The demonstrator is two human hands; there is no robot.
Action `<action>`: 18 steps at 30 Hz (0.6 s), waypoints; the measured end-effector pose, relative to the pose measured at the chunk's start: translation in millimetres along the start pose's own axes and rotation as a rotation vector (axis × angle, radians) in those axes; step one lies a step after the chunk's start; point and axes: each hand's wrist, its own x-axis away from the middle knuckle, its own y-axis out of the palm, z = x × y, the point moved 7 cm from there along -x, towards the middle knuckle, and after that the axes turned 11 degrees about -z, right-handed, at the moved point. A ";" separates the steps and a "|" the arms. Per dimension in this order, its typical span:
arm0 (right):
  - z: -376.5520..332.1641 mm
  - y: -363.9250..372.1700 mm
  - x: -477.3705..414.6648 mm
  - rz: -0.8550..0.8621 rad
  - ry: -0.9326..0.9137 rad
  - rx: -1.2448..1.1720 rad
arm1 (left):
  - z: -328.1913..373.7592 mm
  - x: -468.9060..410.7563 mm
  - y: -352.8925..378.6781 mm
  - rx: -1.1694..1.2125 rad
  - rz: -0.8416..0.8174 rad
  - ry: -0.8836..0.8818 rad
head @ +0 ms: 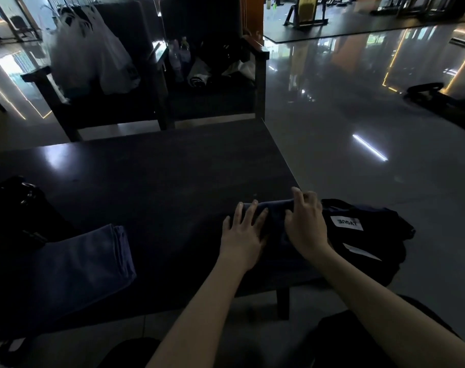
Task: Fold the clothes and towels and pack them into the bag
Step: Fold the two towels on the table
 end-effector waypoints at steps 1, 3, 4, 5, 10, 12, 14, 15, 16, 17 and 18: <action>-4.3 0.4 2.8 0.012 -0.059 0.048 | -0.7 0.1 -0.2 0.000 -0.010 0.005; -5.6 13.4 7.8 -0.077 -0.142 0.168 | -2.9 0.6 -0.5 0.017 -0.028 0.011; -0.3 23.4 9.4 -0.162 -0.135 0.210 | -4.1 0.7 -0.7 0.026 -0.039 0.013; 6.9 31.5 10.0 -0.238 -0.116 0.228 | -5.0 0.8 -0.8 0.030 -0.051 0.013; 17.1 36.7 10.2 -0.321 -0.067 0.263 | -6.0 2.7 1.0 0.043 -0.081 0.004; 19.3 35.1 13.6 -0.304 0.004 0.251 | -6.5 3.1 3.6 0.085 -0.072 -0.007; 21.3 35.3 17.8 -0.297 0.051 0.246 | -7.4 3.4 6.8 0.111 -0.060 -0.026; 21.4 35.5 19.0 -0.297 0.063 0.252 | -7.6 3.3 8.2 0.111 -0.056 -0.036; 20.8 35.1 20.2 -0.296 0.073 0.258 | -7.2 3.1 8.8 0.105 -0.051 -0.048; 19.6 34.5 21.4 -0.293 0.083 0.265 | -6.9 3.0 8.6 0.098 -0.044 -0.060; 18.0 33.3 22.8 -0.284 0.092 0.273 | -6.5 3.1 7.6 0.091 -0.039 -0.070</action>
